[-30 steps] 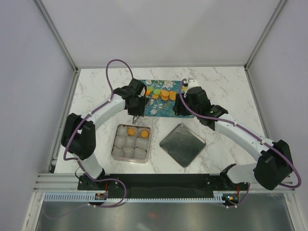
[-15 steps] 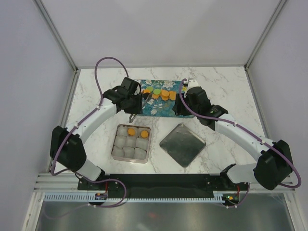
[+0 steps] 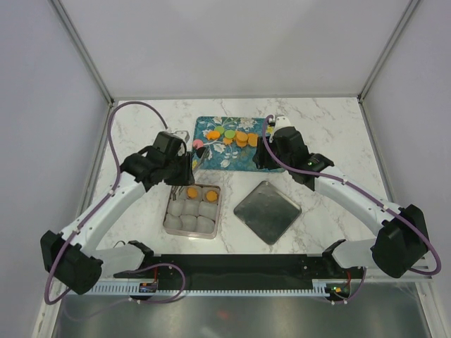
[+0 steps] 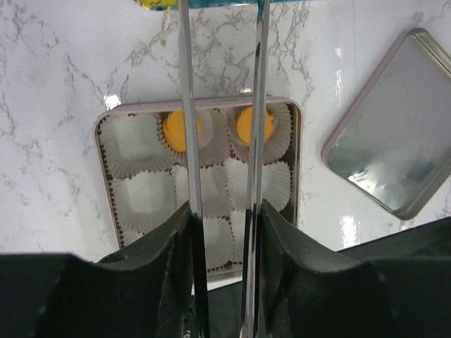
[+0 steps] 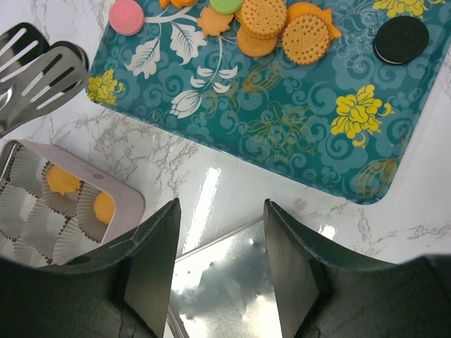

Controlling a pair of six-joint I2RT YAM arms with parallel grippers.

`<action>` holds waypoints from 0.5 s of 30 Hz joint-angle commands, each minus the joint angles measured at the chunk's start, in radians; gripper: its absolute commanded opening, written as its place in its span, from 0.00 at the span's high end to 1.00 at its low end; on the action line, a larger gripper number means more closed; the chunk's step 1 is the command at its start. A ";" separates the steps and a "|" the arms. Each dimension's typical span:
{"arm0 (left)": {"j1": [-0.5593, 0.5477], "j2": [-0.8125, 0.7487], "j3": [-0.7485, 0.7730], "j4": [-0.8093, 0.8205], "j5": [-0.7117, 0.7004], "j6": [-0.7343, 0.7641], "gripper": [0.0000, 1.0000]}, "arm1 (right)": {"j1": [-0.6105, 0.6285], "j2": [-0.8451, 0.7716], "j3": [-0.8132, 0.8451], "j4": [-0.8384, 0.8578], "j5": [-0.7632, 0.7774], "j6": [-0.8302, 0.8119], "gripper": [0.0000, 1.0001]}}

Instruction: Pack the cookies

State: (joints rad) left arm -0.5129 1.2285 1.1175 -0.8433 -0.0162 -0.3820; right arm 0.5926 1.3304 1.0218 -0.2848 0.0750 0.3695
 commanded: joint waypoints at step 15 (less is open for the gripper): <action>-0.018 -0.392 -0.185 -0.221 -0.010 -0.196 0.62 | 0.001 -0.007 0.004 0.038 -0.023 -0.004 0.41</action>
State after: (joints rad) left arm -0.5247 0.8856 0.9424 -1.0306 -0.0177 -0.5129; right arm 0.5926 1.3304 1.0214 -0.2848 0.0635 0.3695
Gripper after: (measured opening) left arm 0.436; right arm 0.589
